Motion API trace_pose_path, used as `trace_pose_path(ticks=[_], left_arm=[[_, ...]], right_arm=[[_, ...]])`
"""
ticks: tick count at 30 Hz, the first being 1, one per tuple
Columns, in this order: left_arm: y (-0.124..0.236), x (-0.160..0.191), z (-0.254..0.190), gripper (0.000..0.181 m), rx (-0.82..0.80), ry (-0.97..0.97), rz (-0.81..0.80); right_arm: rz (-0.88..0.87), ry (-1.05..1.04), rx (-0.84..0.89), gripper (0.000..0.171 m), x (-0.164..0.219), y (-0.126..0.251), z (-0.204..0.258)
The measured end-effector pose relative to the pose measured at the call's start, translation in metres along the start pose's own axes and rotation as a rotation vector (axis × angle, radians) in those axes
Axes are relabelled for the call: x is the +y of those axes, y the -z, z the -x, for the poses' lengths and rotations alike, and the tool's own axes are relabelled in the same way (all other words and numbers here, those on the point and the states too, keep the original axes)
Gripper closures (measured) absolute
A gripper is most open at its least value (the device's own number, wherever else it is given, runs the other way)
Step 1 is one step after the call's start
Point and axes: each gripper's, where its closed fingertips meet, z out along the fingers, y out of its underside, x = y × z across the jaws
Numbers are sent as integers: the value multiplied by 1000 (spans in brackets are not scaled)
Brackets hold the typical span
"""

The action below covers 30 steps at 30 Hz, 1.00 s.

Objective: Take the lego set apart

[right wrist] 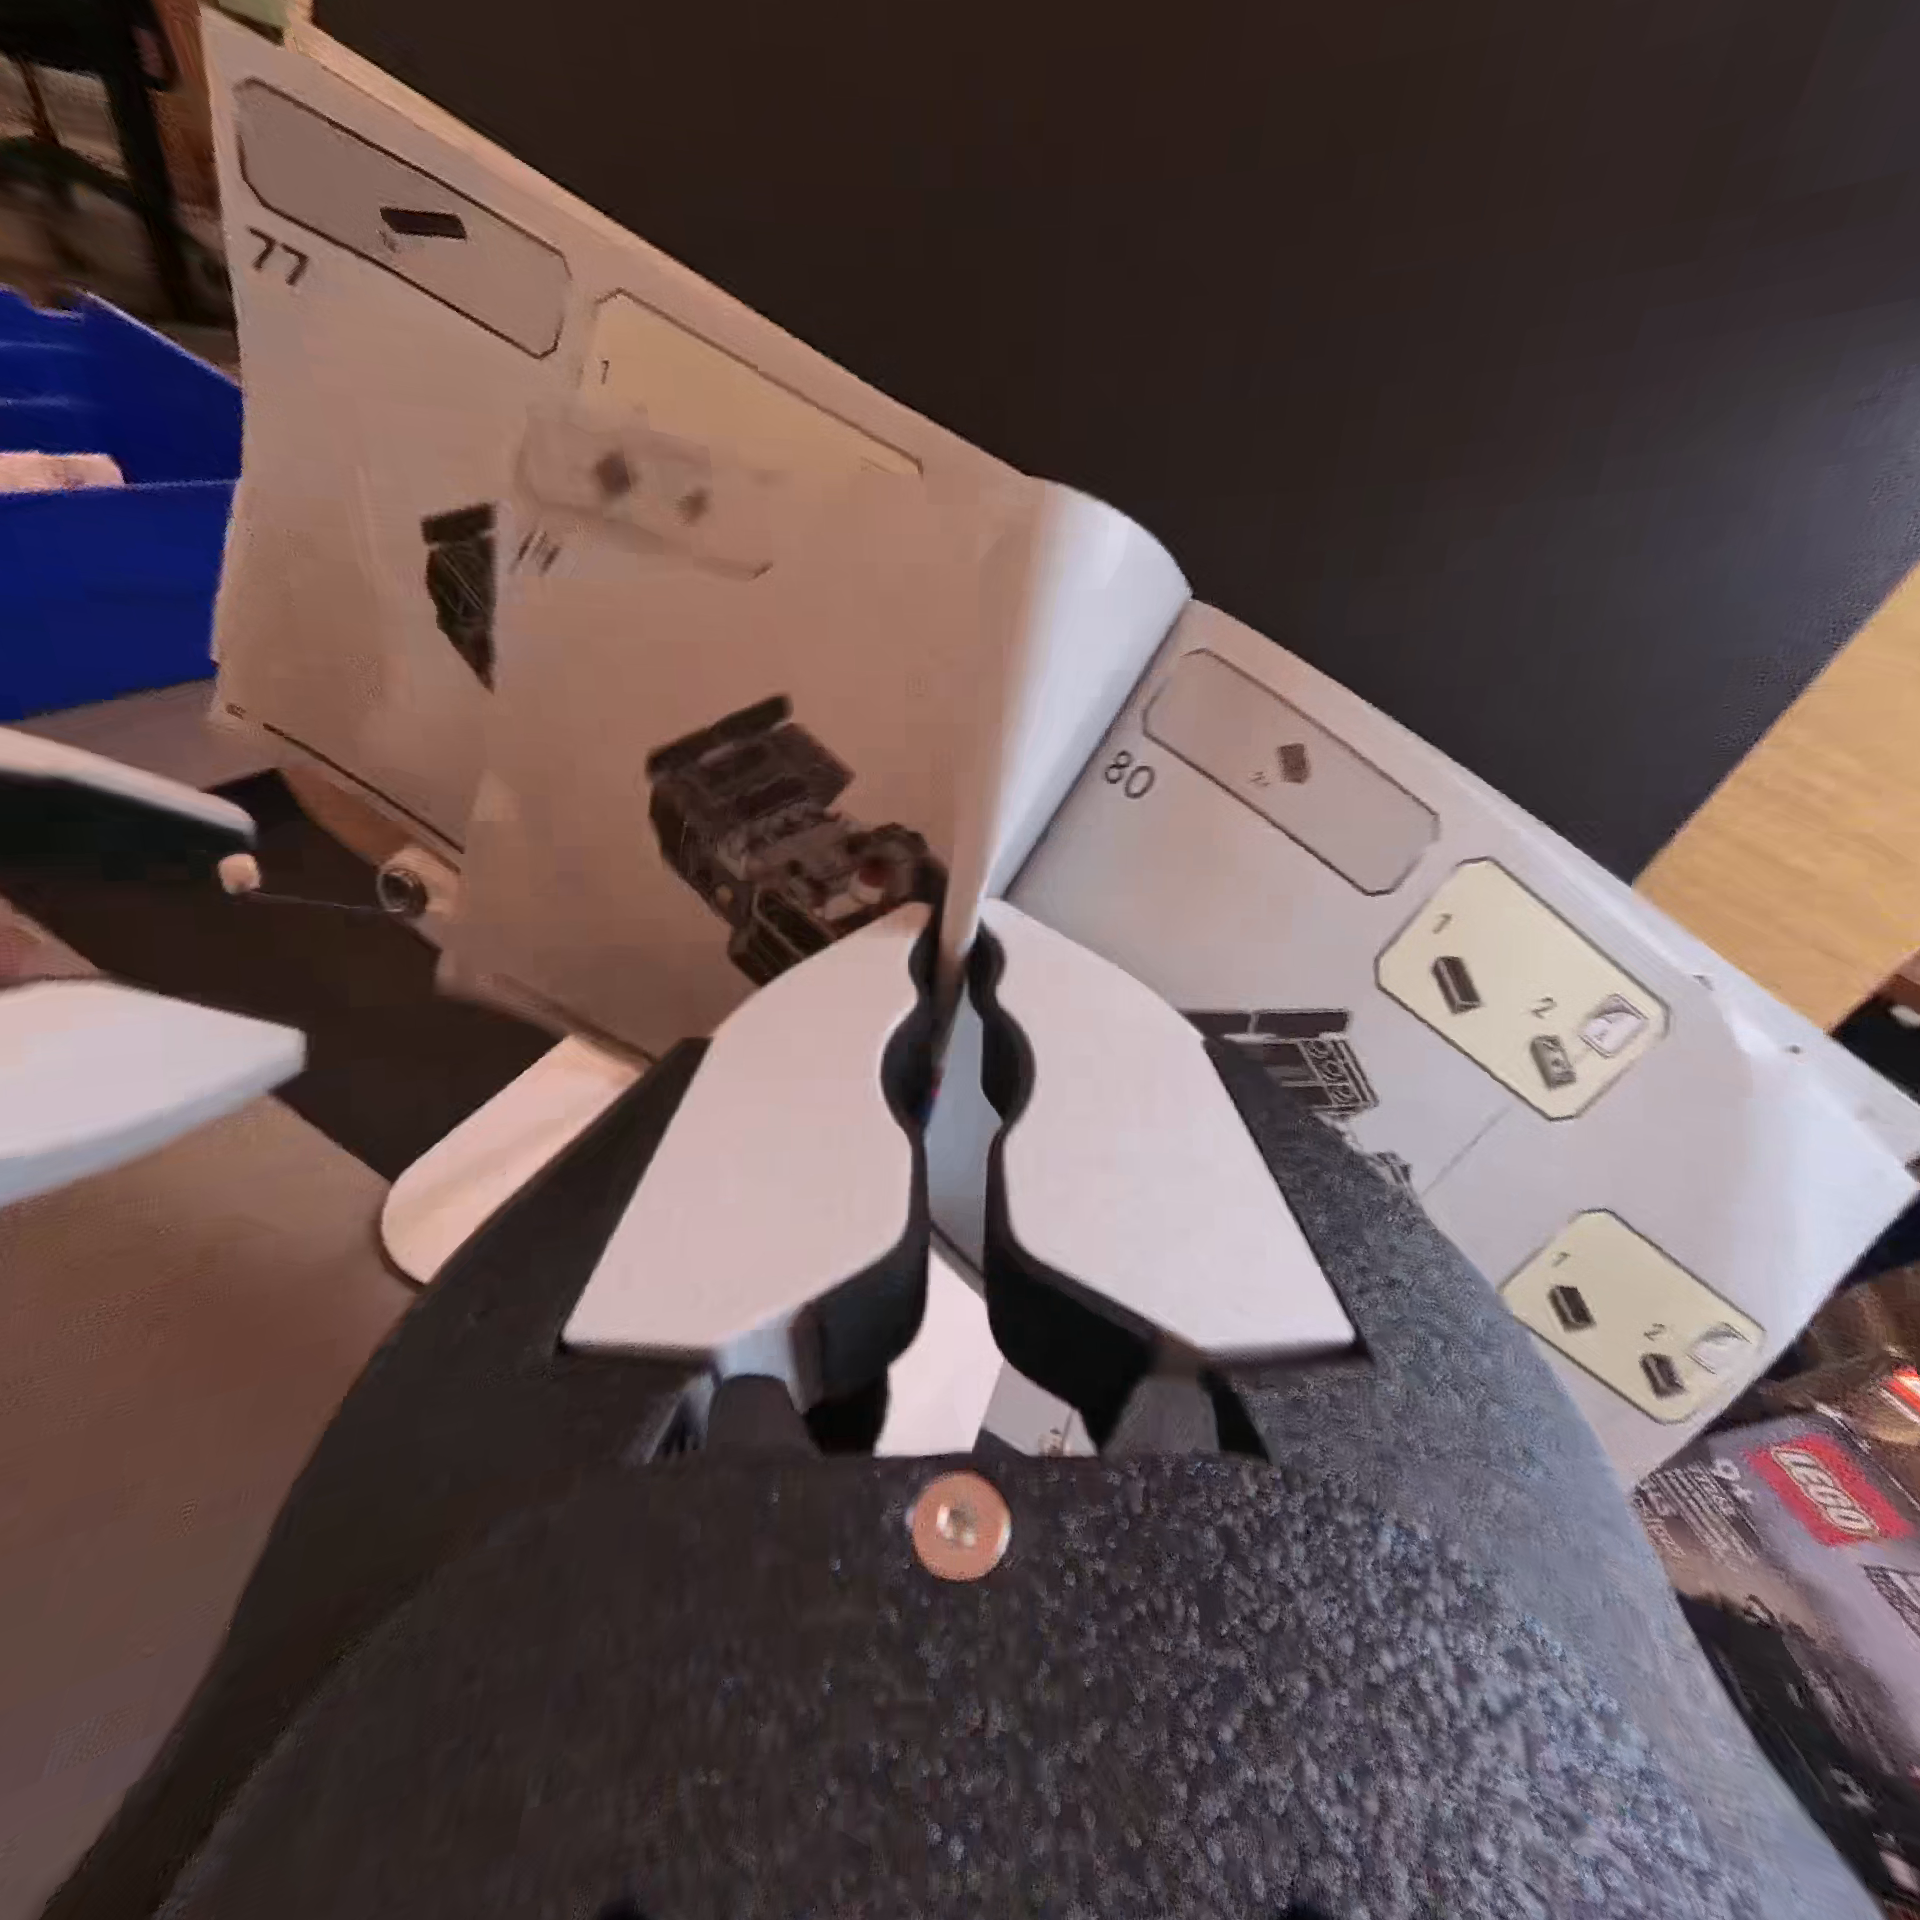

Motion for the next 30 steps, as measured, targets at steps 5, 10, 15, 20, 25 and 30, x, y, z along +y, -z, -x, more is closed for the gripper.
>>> trace_pose_path(ticks=[5,10,15,20,25,30], left_arm=[[-11,2,9,117,118,125,-17],[-35,0,-8,133,262,109,-4],[-28,-11,-50,181,419,77,-23],[-24,-24,-91,181,376,-43,-76],[-46,-32,-148,181,407,-184,-99],[-50,-29,-187,169,500,-250,-121]], right_arm=[[-75,-175,-176,169,7,7,-12],[-162,-284,-409,170,9,9,-14],[-127,-360,-476,168,15,6,-20],[-235,-372,-324,129,-1,76,-60],[-249,-279,-308,114,-25,128,-40],[-25,-193,-149,171,9,95,-66]])
